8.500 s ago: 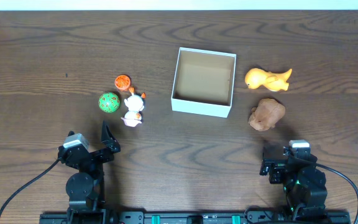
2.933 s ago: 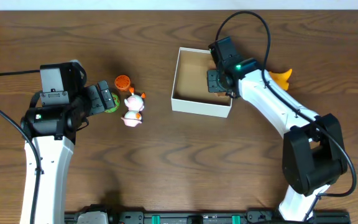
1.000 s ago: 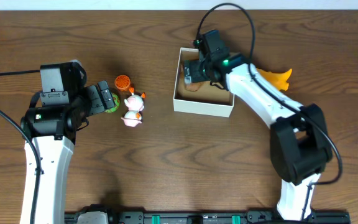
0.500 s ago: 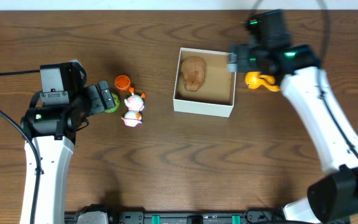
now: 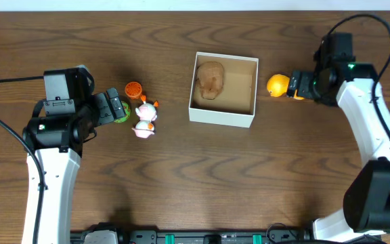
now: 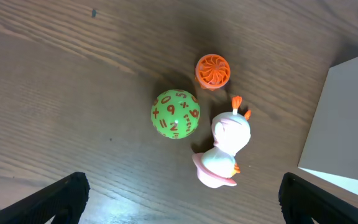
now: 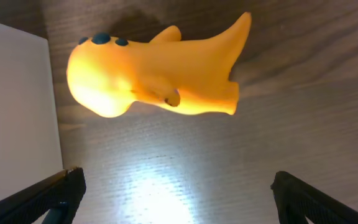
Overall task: Pack container
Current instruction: 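Move the right gripper to the yellow dinosaur and grasp it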
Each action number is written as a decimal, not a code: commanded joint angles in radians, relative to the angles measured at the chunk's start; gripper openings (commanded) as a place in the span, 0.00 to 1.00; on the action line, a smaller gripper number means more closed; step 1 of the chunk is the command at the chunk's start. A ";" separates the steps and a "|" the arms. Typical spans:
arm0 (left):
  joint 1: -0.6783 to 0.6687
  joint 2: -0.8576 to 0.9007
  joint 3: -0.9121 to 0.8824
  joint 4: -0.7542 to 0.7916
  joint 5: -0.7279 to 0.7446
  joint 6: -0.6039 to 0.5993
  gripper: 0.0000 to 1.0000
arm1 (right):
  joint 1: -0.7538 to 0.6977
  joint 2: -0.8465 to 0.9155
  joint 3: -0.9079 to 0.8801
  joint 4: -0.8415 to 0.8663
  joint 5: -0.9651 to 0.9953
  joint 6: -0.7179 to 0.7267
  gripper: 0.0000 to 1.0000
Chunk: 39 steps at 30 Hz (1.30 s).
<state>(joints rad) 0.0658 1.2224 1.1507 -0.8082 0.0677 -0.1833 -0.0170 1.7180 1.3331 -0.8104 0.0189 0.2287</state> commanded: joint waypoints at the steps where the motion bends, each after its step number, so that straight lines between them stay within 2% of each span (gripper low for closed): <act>1: 0.007 -0.001 0.022 -0.003 -0.012 0.006 0.98 | -0.012 0.007 -0.035 0.074 0.020 -0.006 0.99; 6: 0.007 -0.001 0.022 -0.003 -0.012 0.006 0.98 | -0.044 0.043 -0.072 0.183 0.037 -0.006 0.99; 19: 0.007 -0.001 0.022 -0.003 -0.012 0.006 0.98 | -0.087 0.255 -0.072 0.272 -0.107 -0.006 0.98; 20: 0.007 -0.001 0.022 -0.003 -0.012 0.006 0.98 | -0.087 0.266 -0.072 0.272 -0.111 -0.009 0.92; 21: 0.007 -0.001 0.022 -0.003 -0.012 0.006 0.98 | -0.087 0.274 -0.072 0.272 -0.114 -0.012 0.82; 23: 0.007 -0.001 0.022 -0.003 -0.012 0.006 0.98 | -0.085 0.285 -0.072 0.269 -0.121 -0.030 0.55; 28: 0.007 -0.001 0.022 -0.003 -0.012 0.006 0.98 | -0.084 0.277 -0.067 0.257 -0.121 -0.035 0.03; 34: 0.007 -0.001 0.022 -0.003 -0.012 0.006 0.98 | -0.070 0.198 -0.006 0.170 -0.121 -0.036 0.01; 39: 0.007 -0.001 0.022 -0.003 -0.012 0.006 0.98 | -0.028 0.047 0.058 0.105 -0.120 -0.036 0.01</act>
<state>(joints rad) 0.0658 1.2224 1.1507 -0.8082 0.0681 -0.1833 -0.0788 1.8782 1.3312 -0.6991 -0.1196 0.2005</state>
